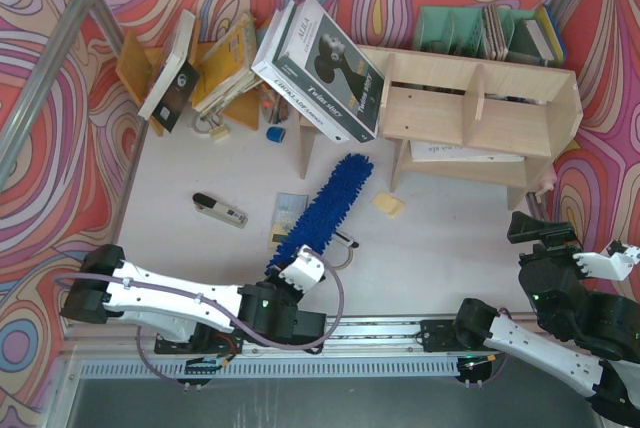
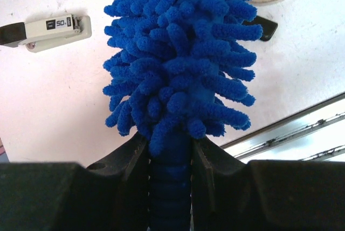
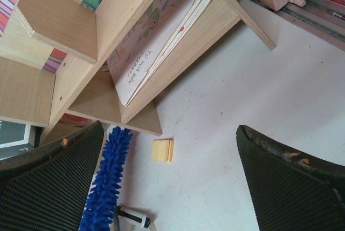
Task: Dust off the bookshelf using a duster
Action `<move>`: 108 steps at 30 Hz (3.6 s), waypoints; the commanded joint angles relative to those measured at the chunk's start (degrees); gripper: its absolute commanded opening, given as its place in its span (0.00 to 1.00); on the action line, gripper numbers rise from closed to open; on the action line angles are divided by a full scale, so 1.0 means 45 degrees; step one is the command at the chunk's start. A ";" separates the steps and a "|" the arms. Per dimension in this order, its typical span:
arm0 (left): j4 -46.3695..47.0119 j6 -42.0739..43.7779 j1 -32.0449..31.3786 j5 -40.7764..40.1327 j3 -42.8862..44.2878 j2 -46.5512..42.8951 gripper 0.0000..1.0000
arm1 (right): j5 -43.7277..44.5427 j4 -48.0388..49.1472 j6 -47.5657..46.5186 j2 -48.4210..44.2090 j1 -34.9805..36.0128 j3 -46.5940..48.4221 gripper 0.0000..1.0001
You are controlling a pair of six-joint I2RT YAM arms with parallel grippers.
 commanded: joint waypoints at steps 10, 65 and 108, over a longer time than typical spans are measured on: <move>0.3934 0.2989 0.0881 0.0367 0.1338 0.2210 0.00 | 0.0176 -0.0355 0.0190 -0.0224 0.0062 -0.0119 0.99; 0.5411 0.7563 0.2422 -0.2698 0.4830 0.2162 0.00 | 0.0174 -0.0345 0.0212 -0.0387 0.0052 -0.0136 0.99; 0.5857 0.3882 0.3958 -0.1967 0.3853 0.1128 0.00 | -0.0117 0.1141 -0.0916 -0.0253 0.0063 -0.0864 0.99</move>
